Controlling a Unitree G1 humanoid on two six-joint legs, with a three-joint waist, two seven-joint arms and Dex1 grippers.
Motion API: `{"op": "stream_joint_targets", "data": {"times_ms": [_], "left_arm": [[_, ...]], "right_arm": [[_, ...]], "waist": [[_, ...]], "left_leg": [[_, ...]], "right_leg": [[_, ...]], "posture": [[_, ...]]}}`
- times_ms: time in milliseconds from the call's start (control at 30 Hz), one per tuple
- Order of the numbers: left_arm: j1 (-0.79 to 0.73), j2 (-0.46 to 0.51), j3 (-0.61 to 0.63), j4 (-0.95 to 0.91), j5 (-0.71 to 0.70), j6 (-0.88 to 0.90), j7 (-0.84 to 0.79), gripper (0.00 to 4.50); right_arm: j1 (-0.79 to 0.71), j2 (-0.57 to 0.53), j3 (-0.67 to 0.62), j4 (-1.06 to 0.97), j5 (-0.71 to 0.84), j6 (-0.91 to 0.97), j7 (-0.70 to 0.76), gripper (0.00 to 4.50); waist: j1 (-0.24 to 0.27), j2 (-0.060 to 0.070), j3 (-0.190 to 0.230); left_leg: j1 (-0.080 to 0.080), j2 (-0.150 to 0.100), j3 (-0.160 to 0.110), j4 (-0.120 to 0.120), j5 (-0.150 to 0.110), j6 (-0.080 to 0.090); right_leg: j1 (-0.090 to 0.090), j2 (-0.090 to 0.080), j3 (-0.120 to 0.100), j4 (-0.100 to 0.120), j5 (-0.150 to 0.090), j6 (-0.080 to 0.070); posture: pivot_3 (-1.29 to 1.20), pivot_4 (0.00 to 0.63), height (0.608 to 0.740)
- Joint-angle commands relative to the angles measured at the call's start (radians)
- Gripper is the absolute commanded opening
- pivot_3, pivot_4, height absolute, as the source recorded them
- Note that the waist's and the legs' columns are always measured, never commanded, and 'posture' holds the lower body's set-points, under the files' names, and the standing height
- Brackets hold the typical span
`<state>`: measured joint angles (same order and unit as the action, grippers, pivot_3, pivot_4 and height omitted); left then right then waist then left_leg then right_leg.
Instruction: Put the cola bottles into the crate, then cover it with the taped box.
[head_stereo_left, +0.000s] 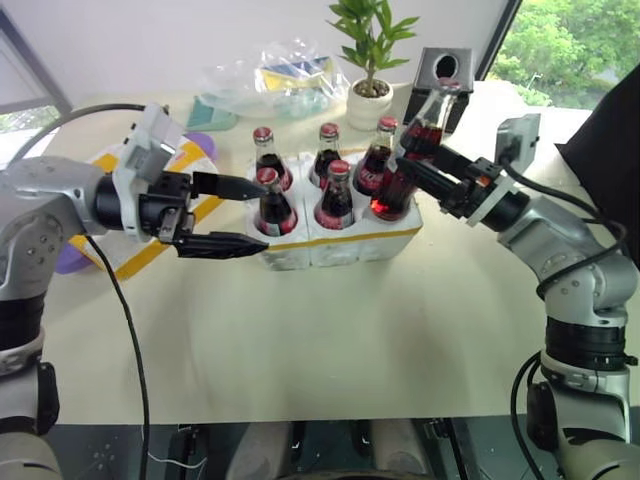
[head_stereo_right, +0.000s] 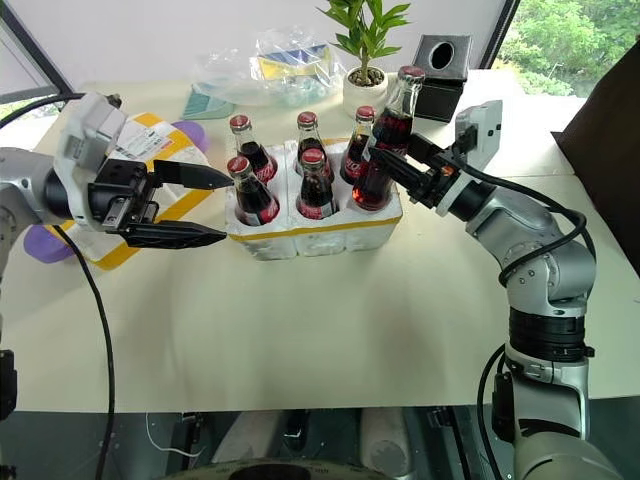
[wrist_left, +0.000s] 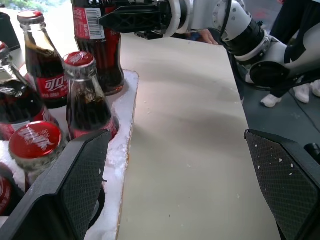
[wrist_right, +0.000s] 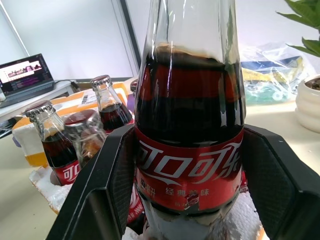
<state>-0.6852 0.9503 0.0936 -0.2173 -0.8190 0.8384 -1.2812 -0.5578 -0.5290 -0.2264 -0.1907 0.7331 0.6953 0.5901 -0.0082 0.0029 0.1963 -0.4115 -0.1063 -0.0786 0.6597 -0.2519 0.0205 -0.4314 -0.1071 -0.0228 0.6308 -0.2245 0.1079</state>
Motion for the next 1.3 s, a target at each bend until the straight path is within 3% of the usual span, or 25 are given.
{"op": "stream_joint_targets", "data": {"times_ms": [33, 267, 400, 433, 533, 667, 800, 900, 1133, 1300], "left_arm": [[-0.009, 0.004, 0.025, -0.016, -0.008, -0.014, 0.001, 4.5], [0.003, 0.012, 0.036, -0.021, -0.006, -0.016, 0.01, 4.5], [0.023, 0.015, 0.048, -0.03, -0.007, -0.017, 0.022, 4.5], [0.035, 0.018, 0.053, -0.036, -0.005, -0.019, 0.027, 4.5], [0.079, 0.027, 0.082, -0.046, 0.0, -0.025, 0.047, 4.5], [0.158, 0.043, 0.136, -0.062, 0.034, -0.05, 0.099, 4.5], [0.315, 0.102, 0.286, -0.113, 0.106, -0.084, 0.166, 4.5], [0.488, 0.159, 0.419, -0.157, 0.231, -0.123, 0.202, 4.5], [0.856, 0.204, 0.541, -0.129, 0.619, -0.264, 0.331, 4.5], [0.984, 0.175, 0.494, -0.098, 0.831, -0.309, 0.491, 4.5]], "right_arm": [[-0.011, -0.006, 0.006, -0.017, -0.021, -0.052, 0.031, 2.52], [0.039, -0.034, 0.116, 0.019, -0.171, -0.151, 0.106, 2.52], [0.042, -0.044, 0.135, 0.028, -0.198, -0.161, 0.138, 4.38], [0.037, -0.049, 0.131, 0.029, -0.197, -0.159, 0.143, 4.45], [0.025, -0.086, 0.114, 0.016, -0.188, -0.134, 0.173, 4.45], [0.031, -0.237, 0.047, -0.029, -0.084, -0.061, 0.333, 4.45], [0.035, -0.451, -0.084, -0.022, 0.059, 0.038, 0.544, 4.45], [0.015, -0.539, -0.144, 0.035, 0.157, 0.13, 0.625, 4.45], [-0.015, -0.492, -0.085, -0.006, 0.176, 0.116, 0.639, 4.45], [-0.024, -0.441, -0.044, -0.025, 0.176, 0.11, 0.645, 4.45]], "waist": [[-0.003, 0.0, 0.0], [-0.004, 0.0, 0.0], [-0.003, 0.0, 0.0], [-0.003, 0.0, 0.0], [-0.003, 0.0, 0.0], [0.0, 0.0, 0.0], [-0.001, 0.0, 0.0], [-0.007, 0.0, 0.0], [-0.002, 0.0, 0.0], [0.01, -0.001, 0.0]], "left_leg": [[0.0, 0.0, 0.0, 0.0, 0.0, 0.0], [0.0, 0.0, 0.0, 0.0, 0.0, 0.0], [0.0, 0.0, 0.0, 0.0, 0.0, -0.001], [0.0, 0.0, 0.0, 0.0, 0.0, 0.0], [0.0, 0.0, 0.0, 0.001, 0.0, 0.0], [0.0, 0.0, 0.0, 0.001, 0.0, 0.0], [0.0, 0.0, 0.0, 0.001, -0.001, 0.001], [0.0, 0.001, 0.001, 0.0, -0.001, 0.002], [0.003, 0.002, 0.003, -0.002, -0.002, 0.002], [0.002, 0.001, 0.003, -0.004, -0.002, 0.002]], "right_leg": [[0.0, 0.0, 0.0, 0.0, 0.0, 0.0], [0.0, 0.001, 0.0, 0.0, 0.0, 0.0], [0.0, 0.001, 0.0, 0.0, 0.0, 0.0], [0.0, 0.001, 0.0, 0.0, 0.0, 0.0], [0.0, 0.0, 0.0, 0.0, 0.0, 0.0], [0.0, 0.0, 0.0, 0.0, 0.0, 0.0], [0.001, -0.002, 0.0, -0.001, 0.0, 0.0], [0.001, -0.003, 0.0, -0.002, 0.0, 0.0], [0.002, -0.005, 0.0, -0.003, -0.003, -0.005], [0.001, -0.006, 0.0, -0.004, -0.002, -0.004]], "posture": [[0.0, 0.15, 0.74], [0.0, 0.15, 0.74], [0.0, 0.15, 0.74], [0.0, 0.15, 0.74], [0.0, 0.15, 0.74], [0.0, 0.15, 0.74], [0.0, 0.15, 0.74], [0.0, 0.15, 0.74], [0.0, 0.15, 0.74], [0.0, 0.15, 0.74]]}}
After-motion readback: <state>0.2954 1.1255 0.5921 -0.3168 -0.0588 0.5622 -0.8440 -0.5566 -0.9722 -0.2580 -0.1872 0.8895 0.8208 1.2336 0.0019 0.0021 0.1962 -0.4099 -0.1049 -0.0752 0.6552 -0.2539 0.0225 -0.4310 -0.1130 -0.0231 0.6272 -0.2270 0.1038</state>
